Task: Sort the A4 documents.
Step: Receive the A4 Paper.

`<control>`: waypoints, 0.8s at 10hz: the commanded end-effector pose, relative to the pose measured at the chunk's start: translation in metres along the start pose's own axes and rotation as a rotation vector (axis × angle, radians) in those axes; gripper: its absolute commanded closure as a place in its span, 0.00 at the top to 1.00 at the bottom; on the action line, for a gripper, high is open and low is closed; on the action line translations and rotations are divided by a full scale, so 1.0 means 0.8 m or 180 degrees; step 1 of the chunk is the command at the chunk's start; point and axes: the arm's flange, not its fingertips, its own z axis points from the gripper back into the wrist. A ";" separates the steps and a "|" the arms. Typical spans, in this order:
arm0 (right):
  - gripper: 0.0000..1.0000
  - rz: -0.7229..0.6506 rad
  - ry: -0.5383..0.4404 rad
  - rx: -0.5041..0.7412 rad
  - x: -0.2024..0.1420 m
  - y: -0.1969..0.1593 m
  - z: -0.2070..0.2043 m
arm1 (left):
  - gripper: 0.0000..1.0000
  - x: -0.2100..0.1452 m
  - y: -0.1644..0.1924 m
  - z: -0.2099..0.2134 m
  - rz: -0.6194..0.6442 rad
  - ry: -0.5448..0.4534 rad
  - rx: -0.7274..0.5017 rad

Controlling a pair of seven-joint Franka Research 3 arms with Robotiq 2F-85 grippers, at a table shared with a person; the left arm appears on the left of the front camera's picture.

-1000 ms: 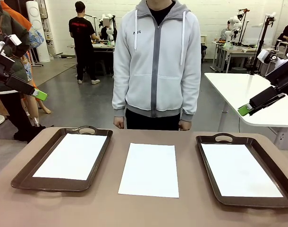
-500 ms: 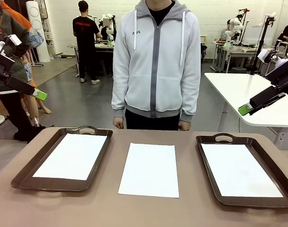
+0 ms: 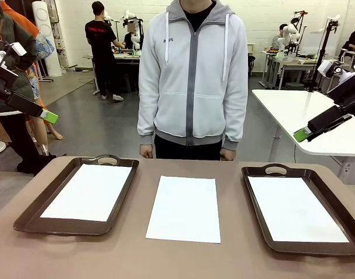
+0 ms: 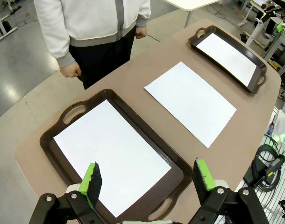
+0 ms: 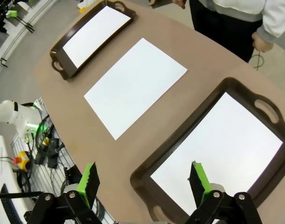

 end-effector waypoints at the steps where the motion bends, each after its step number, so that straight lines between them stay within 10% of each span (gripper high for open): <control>1: 1.00 -0.0007 0.0002 -0.0003 0.000 -0.001 -0.001 | 1.00 -0.002 0.000 -0.002 -0.0044 0.0021 0.0014; 8: 1.00 -0.0007 0.0002 -0.0003 0.000 -0.001 -0.001 | 1.00 -0.002 0.000 -0.002 -0.0044 0.0021 0.0014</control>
